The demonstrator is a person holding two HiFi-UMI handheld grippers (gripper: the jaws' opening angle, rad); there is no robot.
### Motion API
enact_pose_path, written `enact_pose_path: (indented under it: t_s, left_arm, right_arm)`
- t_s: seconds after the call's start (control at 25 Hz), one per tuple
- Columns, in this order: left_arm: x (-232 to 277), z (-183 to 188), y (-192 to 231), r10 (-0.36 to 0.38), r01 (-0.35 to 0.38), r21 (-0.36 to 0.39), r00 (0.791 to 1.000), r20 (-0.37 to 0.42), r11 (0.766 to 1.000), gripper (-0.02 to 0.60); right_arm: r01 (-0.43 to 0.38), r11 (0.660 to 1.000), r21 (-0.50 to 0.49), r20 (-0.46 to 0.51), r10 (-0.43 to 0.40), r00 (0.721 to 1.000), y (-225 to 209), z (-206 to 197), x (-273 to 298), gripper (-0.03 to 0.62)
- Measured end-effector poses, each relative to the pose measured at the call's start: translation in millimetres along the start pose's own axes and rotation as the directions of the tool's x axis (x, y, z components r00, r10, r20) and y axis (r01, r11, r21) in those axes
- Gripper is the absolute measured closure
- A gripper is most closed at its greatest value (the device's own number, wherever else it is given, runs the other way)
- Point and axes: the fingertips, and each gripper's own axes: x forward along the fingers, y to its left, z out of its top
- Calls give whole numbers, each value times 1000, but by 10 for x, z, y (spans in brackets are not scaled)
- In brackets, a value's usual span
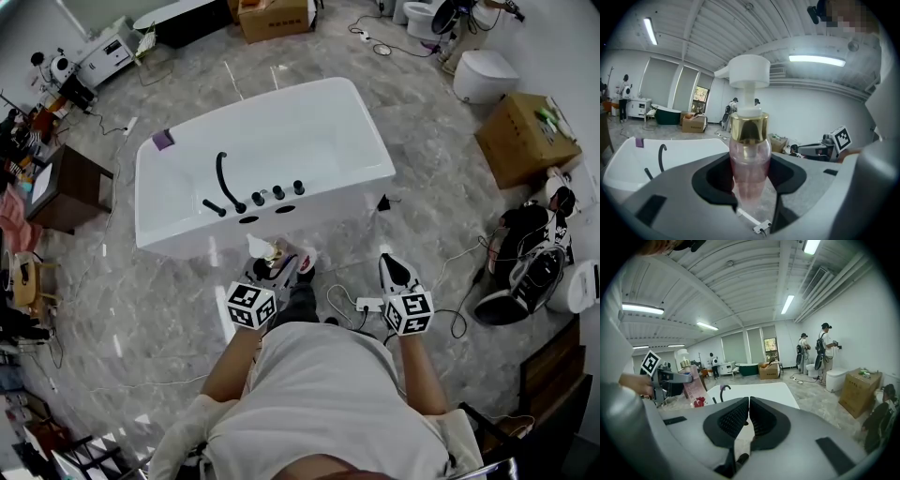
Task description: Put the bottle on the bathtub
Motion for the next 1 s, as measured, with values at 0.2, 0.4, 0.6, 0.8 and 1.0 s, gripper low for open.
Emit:
enact_pose_path:
  t_s: [0.2,0.4,0.6,0.8,1.0]
  left_arm:
    - [402,202,350,-35,36,13,999,-21,999,368]
    - [887,505,779,-77,78,36,996,-32,996,368]
    - [1351,695,1256,-133,138,50,988,-79,989,368]
    - [1843,870,1677,-178,190,86,976,-125,978,368]
    - [2311,960,1954,-215,236,120,963,-162,964,368]
  right_arm:
    - [27,999,17,-8,-27,1000,-140,155,433,563]
    - [49,998,32,-26,-48,999,-291,380,987,563]
    - [93,994,59,-36,-91,995,-424,589,1539,563]
    - [138,988,73,-64,-134,989,-578,745,2036,563]
    - [179,979,94,-94,-170,981,-733,779,2414,562]
